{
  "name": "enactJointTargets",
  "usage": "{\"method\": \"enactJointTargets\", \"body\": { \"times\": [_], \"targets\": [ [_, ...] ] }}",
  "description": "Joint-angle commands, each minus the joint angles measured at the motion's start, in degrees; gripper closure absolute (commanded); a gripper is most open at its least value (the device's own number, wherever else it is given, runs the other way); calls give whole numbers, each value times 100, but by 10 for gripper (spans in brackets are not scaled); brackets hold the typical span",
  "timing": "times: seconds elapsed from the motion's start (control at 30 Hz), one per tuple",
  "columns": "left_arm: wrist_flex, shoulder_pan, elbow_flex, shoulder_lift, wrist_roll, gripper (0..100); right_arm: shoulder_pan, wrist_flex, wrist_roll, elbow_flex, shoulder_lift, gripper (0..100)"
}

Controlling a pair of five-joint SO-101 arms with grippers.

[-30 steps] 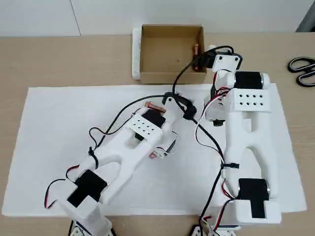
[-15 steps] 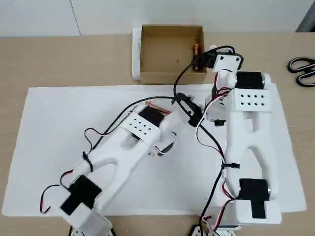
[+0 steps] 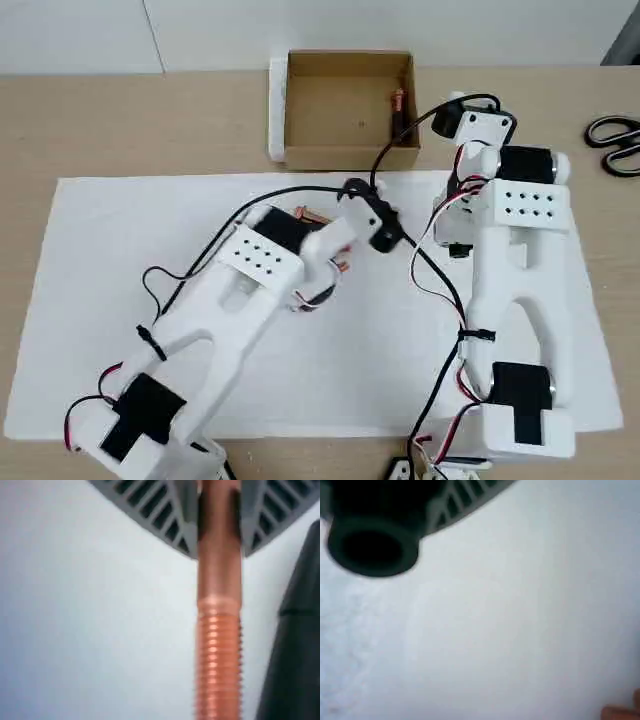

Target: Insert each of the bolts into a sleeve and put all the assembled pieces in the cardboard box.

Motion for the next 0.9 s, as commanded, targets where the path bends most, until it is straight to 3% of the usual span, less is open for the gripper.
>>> {"method": "enactJointTargets", "body": {
  "times": [0.0, 0.13, 0.4, 0.6, 0.87],
  "targets": [
    [334, -325, -295, -299, -299, 994, 40, -92, 44, -53, -330, 991],
    [624, -668, -321, -308, -905, 994, 40, -101, 44, -62, -330, 991],
    [1380, -1732, -321, -756, -3807, 994, 40, -101, 44, -62, -330, 991],
    [923, -2646, -277, -791, -5618, 994, 22, -101, 44, -62, -330, 991],
    [158, -3138, -391, 369, -6338, 993, -4, -75, 44, -62, -330, 991]
  ]
}}
